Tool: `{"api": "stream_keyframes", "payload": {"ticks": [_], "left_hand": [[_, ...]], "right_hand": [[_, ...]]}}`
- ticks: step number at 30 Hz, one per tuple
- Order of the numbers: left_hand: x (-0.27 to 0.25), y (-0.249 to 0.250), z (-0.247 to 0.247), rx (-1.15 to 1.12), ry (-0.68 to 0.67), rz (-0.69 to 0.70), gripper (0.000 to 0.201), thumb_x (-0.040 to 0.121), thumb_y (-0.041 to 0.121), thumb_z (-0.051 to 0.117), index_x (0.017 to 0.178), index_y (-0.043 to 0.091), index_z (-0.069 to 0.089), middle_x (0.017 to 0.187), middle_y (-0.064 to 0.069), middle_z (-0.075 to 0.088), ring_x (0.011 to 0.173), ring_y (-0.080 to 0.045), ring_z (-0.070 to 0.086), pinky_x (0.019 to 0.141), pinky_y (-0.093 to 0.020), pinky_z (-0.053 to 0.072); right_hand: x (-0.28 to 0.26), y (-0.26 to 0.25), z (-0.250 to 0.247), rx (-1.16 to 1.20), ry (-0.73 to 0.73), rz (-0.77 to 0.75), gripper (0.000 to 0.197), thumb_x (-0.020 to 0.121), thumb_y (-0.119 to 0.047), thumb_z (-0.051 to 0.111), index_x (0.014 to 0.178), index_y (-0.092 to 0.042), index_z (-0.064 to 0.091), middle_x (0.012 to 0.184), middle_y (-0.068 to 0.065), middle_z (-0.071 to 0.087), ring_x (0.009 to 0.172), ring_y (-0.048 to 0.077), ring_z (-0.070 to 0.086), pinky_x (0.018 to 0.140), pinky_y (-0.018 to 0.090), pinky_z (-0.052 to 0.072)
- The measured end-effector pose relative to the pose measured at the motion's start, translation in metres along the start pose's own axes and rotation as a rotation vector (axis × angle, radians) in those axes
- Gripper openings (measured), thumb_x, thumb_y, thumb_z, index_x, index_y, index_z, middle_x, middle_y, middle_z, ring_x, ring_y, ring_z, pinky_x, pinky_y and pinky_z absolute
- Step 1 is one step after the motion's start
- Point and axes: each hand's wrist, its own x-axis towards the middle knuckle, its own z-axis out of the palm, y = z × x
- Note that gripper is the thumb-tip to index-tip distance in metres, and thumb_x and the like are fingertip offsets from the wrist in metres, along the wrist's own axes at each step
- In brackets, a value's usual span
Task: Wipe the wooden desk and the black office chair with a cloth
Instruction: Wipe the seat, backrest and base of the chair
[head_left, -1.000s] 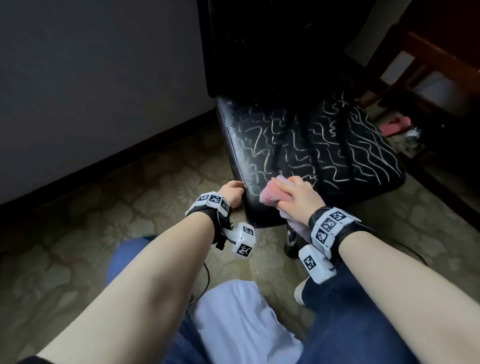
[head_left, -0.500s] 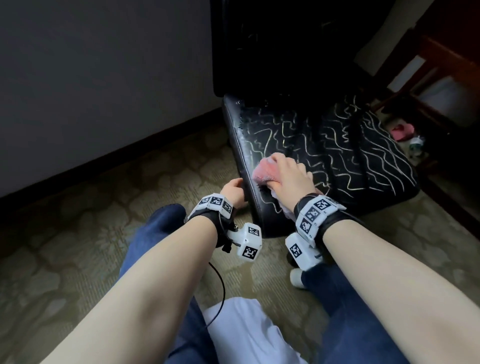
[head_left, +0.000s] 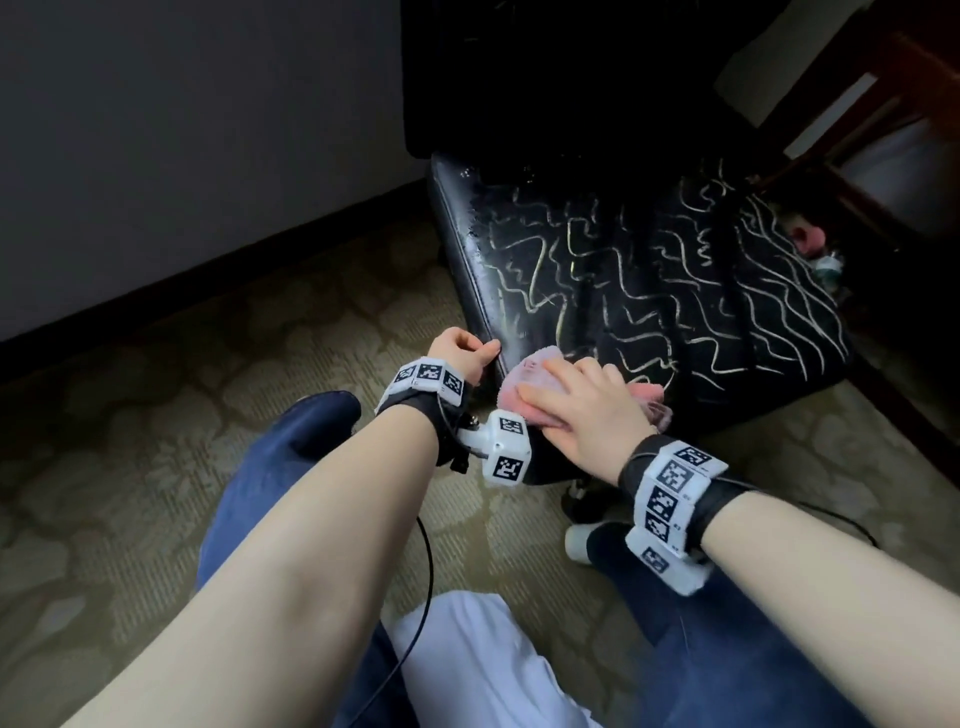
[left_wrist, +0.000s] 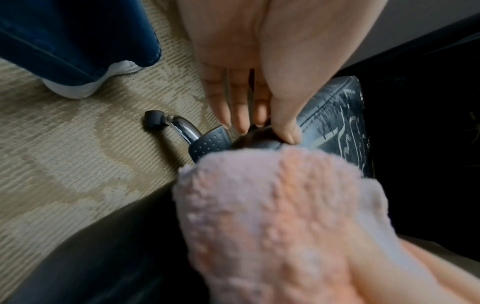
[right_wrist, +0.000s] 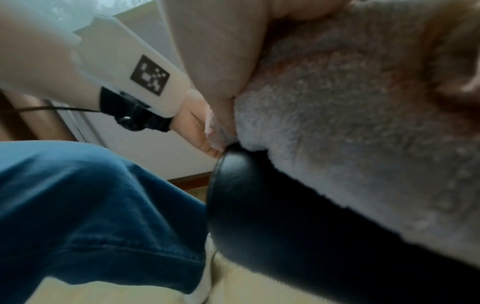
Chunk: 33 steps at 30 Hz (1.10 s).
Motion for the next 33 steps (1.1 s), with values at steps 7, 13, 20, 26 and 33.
{"api": "stream_keyframes", "payload": {"ticks": [7, 13, 20, 26, 33], "left_hand": [[-0.006, 0.002, 0.009, -0.026, 0.041, -0.082, 0.033, 0.081, 0.028, 0.073, 0.069, 0.019, 0.044, 0.066, 0.0, 0.055, 0.066, -0.019, 0.054, 0.081, -0.039, 0.054], [-0.01, 0.003, 0.009, -0.019, 0.022, -0.126, 0.032, 0.085, 0.03, 0.069, 0.071, 0.019, 0.043, 0.062, 0.0, 0.053, 0.051, -0.011, 0.049, 0.058, -0.028, 0.049], [-0.008, 0.002, 0.013, -0.011, 0.06, -0.136, 0.034, 0.08, 0.034, 0.073, 0.069, 0.019, 0.044, 0.06, 0.0, 0.055, 0.054, -0.015, 0.052, 0.078, -0.038, 0.055], [-0.022, 0.01, 0.01, -0.08, -0.085, -0.255, 0.035, 0.09, 0.035, 0.062, 0.109, 0.006, 0.056, 0.091, -0.012, 0.059, 0.079, -0.022, 0.062, 0.048, -0.025, 0.051], [-0.053, 0.006, 0.025, -0.022, -0.138, -0.228, 0.058, 0.075, 0.056, 0.069, 0.11, 0.012, 0.056, 0.102, -0.007, 0.065, 0.092, -0.025, 0.065, 0.077, -0.037, 0.057]], "right_hand": [[0.029, 0.016, -0.007, 0.123, 0.036, 0.655, 0.038, 0.081, -0.024, 0.057, 0.118, -0.032, 0.058, 0.123, 0.004, 0.052, 0.104, 0.032, 0.046, 0.086, 0.042, 0.035], [-0.012, -0.023, 0.01, 0.124, 0.045, 0.228, 0.042, 0.067, -0.022, 0.056, 0.109, -0.027, 0.061, 0.107, 0.011, 0.058, 0.079, 0.032, 0.051, 0.067, 0.04, 0.04], [-0.033, 0.004, -0.001, 0.242, 0.116, 0.413, 0.042, 0.07, -0.019, 0.063, 0.109, -0.031, 0.063, 0.116, 0.008, 0.057, 0.09, 0.036, 0.053, 0.078, 0.045, 0.041], [-0.047, -0.021, 0.013, 0.332, 0.183, 0.486, 0.042, 0.067, -0.02, 0.056, 0.106, -0.034, 0.059, 0.113, 0.007, 0.057, 0.083, 0.034, 0.051, 0.073, 0.042, 0.045], [-0.072, -0.005, 0.012, 0.303, 0.091, 0.373, 0.037, 0.068, -0.026, 0.054, 0.103, -0.036, 0.056, 0.113, 0.005, 0.058, 0.085, 0.033, 0.053, 0.071, 0.042, 0.045]]}}
